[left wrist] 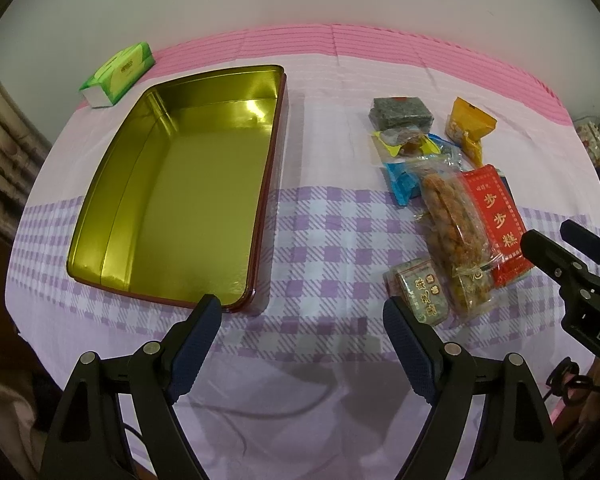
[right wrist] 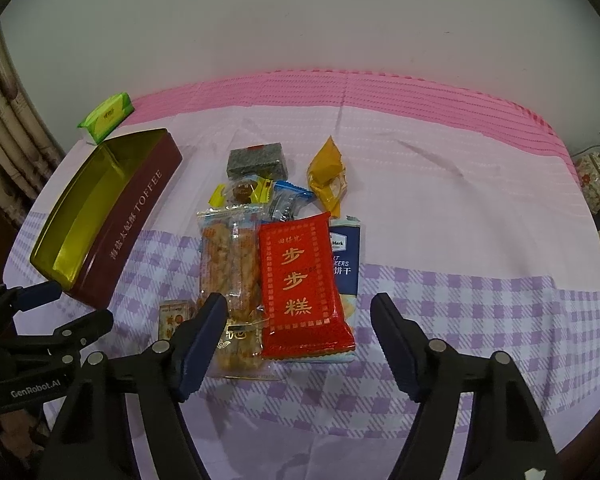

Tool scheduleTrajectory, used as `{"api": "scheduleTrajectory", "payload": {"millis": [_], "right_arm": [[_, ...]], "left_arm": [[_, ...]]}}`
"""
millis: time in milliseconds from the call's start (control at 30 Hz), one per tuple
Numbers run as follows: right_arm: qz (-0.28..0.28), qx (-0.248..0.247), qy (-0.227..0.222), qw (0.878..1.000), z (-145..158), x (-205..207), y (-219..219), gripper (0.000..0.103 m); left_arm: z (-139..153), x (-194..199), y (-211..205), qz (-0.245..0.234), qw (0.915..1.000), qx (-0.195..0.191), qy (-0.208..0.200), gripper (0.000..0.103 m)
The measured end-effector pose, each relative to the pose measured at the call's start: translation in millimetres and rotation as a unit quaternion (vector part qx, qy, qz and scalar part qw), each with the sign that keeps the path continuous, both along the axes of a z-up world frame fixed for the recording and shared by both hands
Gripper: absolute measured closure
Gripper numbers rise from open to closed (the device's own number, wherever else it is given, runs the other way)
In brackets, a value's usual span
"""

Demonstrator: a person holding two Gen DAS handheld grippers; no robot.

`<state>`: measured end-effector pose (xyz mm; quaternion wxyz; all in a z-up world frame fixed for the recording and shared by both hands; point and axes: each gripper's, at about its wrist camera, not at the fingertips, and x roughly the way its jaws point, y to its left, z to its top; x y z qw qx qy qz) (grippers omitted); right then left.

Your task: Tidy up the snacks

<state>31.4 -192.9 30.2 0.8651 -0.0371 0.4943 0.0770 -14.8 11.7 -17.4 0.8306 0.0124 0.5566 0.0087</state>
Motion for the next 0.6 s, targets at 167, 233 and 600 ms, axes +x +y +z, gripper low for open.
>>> {"api": "scheduleTrajectory", "payload": {"millis": [167, 233, 600], "right_arm": [[0.004, -0.003, 0.004, 1.000, -0.9, 0.3, 1.1, 0.036], [0.007, -0.004, 0.007, 1.000, -2.0, 1.2, 0.9, 0.040], [0.018, -0.027, 0.032, 0.999, -20.3, 15.9, -0.7, 0.050]], "left_arm": [[0.2, 0.1, 0.3, 0.001, 1.0000, 0.000, 0.000, 0.020], [0.0, 0.2, 0.6, 0.002, 1.0000, -0.001, 0.002, 0.020], [-1.4, 0.4, 1.0, 0.005, 1.0000, -0.001, 0.006, 0.020]]}}
